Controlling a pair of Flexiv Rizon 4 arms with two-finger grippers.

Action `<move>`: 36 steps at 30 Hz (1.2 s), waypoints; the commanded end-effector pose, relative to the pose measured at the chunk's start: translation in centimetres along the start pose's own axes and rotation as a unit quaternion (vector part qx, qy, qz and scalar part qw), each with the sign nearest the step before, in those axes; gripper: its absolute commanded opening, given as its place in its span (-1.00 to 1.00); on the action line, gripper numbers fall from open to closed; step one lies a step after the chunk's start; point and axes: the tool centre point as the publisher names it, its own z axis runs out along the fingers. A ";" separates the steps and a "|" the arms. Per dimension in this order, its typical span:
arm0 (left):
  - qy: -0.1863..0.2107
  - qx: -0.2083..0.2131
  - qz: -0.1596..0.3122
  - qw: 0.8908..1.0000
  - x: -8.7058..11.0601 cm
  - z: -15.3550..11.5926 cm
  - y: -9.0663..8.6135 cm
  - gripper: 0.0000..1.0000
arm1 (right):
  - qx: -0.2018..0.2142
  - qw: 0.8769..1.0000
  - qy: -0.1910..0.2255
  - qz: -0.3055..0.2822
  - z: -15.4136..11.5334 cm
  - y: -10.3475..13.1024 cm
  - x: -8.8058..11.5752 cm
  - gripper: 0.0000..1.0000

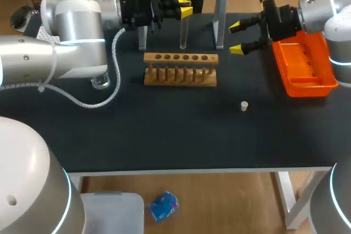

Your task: Invert the test tube, pick up the pipette, mount the tip to pipette, aspirate from beaker and dispense into the tube, eject the tip, return the pipette, and cap with the stopper.

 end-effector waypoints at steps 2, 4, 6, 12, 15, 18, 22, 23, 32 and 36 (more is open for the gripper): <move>0.012 0.013 -0.009 1.000 -1.0 0.5 1.5 -1.00 | -0.001 1.000 0.001 0.000 0.0 -0.1 0.0 1.00; 0.010 0.017 -0.013 1.000 -1.1 0.4 1.8 -1.00 | -0.001 1.000 0.001 0.000 0.0 -0.1 0.0 1.00; 0.007 0.019 -0.017 1.000 -1.3 0.4 2.1 -1.00 | -0.001 1.000 0.001 0.000 0.0 -0.1 0.0 1.00; 0.005 0.025 -0.018 1.000 -1.5 0.5 2.5 -1.00 | -0.001 1.000 0.001 0.000 0.0 -0.1 0.0 1.00; 0.004 0.028 -0.018 0.999 -1.5 0.5 2.6 -1.00 | -0.001 1.000 0.001 0.000 0.0 -0.1 0.0 1.00; 0.003 0.030 -0.020 0.999 -1.3 0.6 3.0 -1.00 | -0.001 1.000 0.001 0.000 0.0 -0.1 0.0 1.00; 0.001 0.027 -0.024 0.999 -1.0 0.6 3.4 -1.00 | -0.001 1.000 0.001 0.000 0.0 -0.1 0.0 1.00; 0.001 0.026 -0.024 0.999 -1.0 0.6 3.6 -1.00 | -0.001 1.000 0.001 0.000 0.0 -0.1 0.0 1.00; 0.007 -0.033 -0.018 0.999 -1.1 0.9 4.0 -1.00 | -0.001 1.000 0.001 0.000 0.0 -0.1 0.0 1.00; 0.006 -0.027 -0.021 0.999 -1.1 1.1 4.2 -1.00 | -0.001 1.000 0.001 0.000 0.0 -0.1 0.0 1.00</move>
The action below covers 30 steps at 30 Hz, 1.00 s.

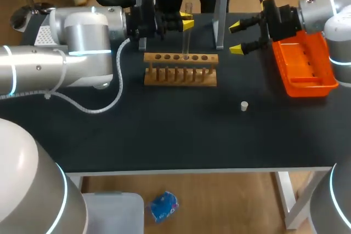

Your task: Invert the test tube, pick up the pipette, mount the tip to pipette, aspirate from beaker and dispense into the tube, eject the tip, return the pipette, and cap with the stopper.

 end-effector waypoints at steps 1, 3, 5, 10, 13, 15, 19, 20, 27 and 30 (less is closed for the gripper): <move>0.003 -0.003 -0.004 1.000 -0.3 0.1 -0.1 -1.00 | -0.001 1.000 0.001 0.000 0.0 -0.1 0.0 1.00; 0.003 -0.003 -0.005 1.000 -0.3 0.1 0.0 -1.00 | -0.001 1.000 0.001 0.000 0.0 -0.1 0.0 1.00; 0.002 -0.002 -0.006 1.000 -0.3 0.1 0.0 -1.00 | -0.001 1.000 0.001 0.000 0.0 -0.1 0.0 1.00; -0.001 0.015 -0.012 1.000 -0.3 0.1 0.1 -1.00 | -0.001 1.000 0.001 0.000 0.0 -0.1 0.0 1.00; -0.002 0.019 -0.014 1.000 -0.3 0.1 0.2 -1.00 | -0.001 1.000 0.001 0.000 0.0 -0.1 0.0 1.00; -0.002 0.021 -0.015 1.000 -0.3 0.1 0.3 -1.00 | -0.001 1.000 0.001 0.000 0.0 -0.1 0.0 1.00; -0.002 0.023 -0.017 1.000 -0.1 0.2 0.4 -1.00 | -0.001 1.000 0.001 0.000 0.0 -0.1 0.0 1.00; -0.002 0.023 -0.018 1.000 -0.1 0.2 0.5 -1.00 | -0.001 1.000 0.001 0.000 0.0 -0.1 0.0 1.00; -0.007 0.016 -0.024 1.000 0.0 0.3 1.4 -1.00 | -0.001 1.000 0.001 0.000 0.0 -0.1 0.0 1.00; -0.006 0.015 -0.026 1.000 0.0 0.4 1.6 -1.00 | -0.001 1.000 0.001 0.000 0.0 -0.1 0.0 1.00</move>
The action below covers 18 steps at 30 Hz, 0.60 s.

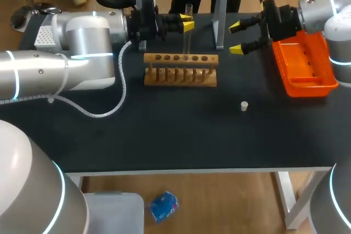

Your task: Invert the test tube, pick up the pipette, mount the tip to pipette, aspirate from beaker and dispense into the tube, eject the tip, return the pipette, and cap with the stopper.

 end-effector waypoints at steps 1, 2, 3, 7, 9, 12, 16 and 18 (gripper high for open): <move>0.002 -0.001 -0.001 1.000 -0.1 0.3 0.2 -1.00 | 0.000 1.000 0.001 0.000 0.0 -0.1 0.0 1.00; 0.002 -0.002 -0.001 1.000 -0.1 0.3 0.2 -1.00 | 0.000 1.000 0.001 0.000 0.0 -0.1 0.0 1.00; 0.002 -0.004 0.001 1.000 -0.2 0.3 0.3 -1.00 | 0.000 1.000 0.001 0.000 0.0 -0.1 0.0 1.00; 0.000 -0.005 0.008 1.000 -0.3 0.2 0.6 -1.00 | 0.000 1.000 0.001 0.000 0.0 -0.1 0.0 1.00; -0.001 -0.004 0.009 1.000 -0.4 0.2 0.7 -1.00 | 0.000 1.000 0.001 0.000 0.0 -0.1 0.0 1.00; -0.003 -0.004 0.010 1.000 -0.6 0.2 0.9 -1.00 | 0.000 1.000 0.001 0.000 0.0 -0.1 0.0 1.00; -0.006 -0.011 0.010 1.000 -0.7 0.1 1.3 -1.00 | 0.000 1.000 0.001 0.000 0.0 -0.1 0.0 1.00; -0.007 -0.011 0.010 1.000 -0.7 0.0 1.4 -1.00 | 0.000 1.000 0.001 0.000 0.0 -0.1 0.0 1.00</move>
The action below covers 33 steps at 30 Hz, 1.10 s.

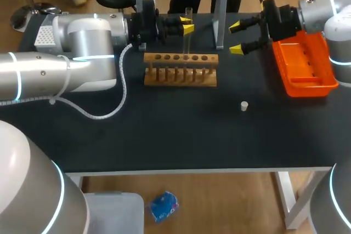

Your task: Invert the test tube, pick up the pipette, mount the tip to pipette, aspirate from beaker and dispense into the tube, eject the tip, return the pipette, and cap with the stopper.

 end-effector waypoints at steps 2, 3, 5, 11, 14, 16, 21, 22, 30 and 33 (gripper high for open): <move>0.001 -0.001 0.000 1.000 -0.3 0.0 0.3 -1.00 | 0.000 1.000 0.001 0.000 0.0 -0.1 0.0 1.00; 0.001 -0.001 0.000 1.000 -0.3 0.0 0.4 -1.00 | 0.000 1.000 0.001 0.000 0.0 -0.1 0.0 1.00; 0.000 -0.002 -0.001 1.000 -0.3 0.0 0.5 -1.00 | 0.000 1.000 0.001 0.000 0.0 -0.1 0.0 1.00; -0.008 0.004 -0.003 1.000 -0.5 -0.1 0.8 -1.00 | 0.000 1.000 0.001 0.000 0.0 -0.1 0.0 1.00; -0.011 0.007 -0.005 1.000 -0.5 -0.3 1.0 -1.00 | 0.000 1.000 0.001 0.000 0.0 -0.1 0.0 1.00; -0.012 0.009 -0.007 1.000 -0.5 -0.3 1.1 -1.00 | 0.000 1.000 0.001 0.000 0.0 -0.1 0.0 1.00; -0.016 0.010 -0.009 1.000 -0.5 -0.3 1.4 -1.00 | 0.000 1.000 0.001 0.000 0.0 -0.1 0.0 1.00; -0.016 0.010 -0.009 1.000 -0.5 -0.3 1.4 -1.00 | 0.000 1.000 0.001 0.000 0.0 -0.1 0.0 1.00; -0.018 0.010 -0.011 1.000 -0.4 -0.2 1.9 -1.00 | 0.000 1.000 0.001 0.000 0.0 -0.1 0.0 1.00; -0.016 0.007 -0.011 1.000 -0.3 -0.1 2.0 -1.00 | 0.000 1.000 0.001 0.000 0.0 -0.1 0.0 1.00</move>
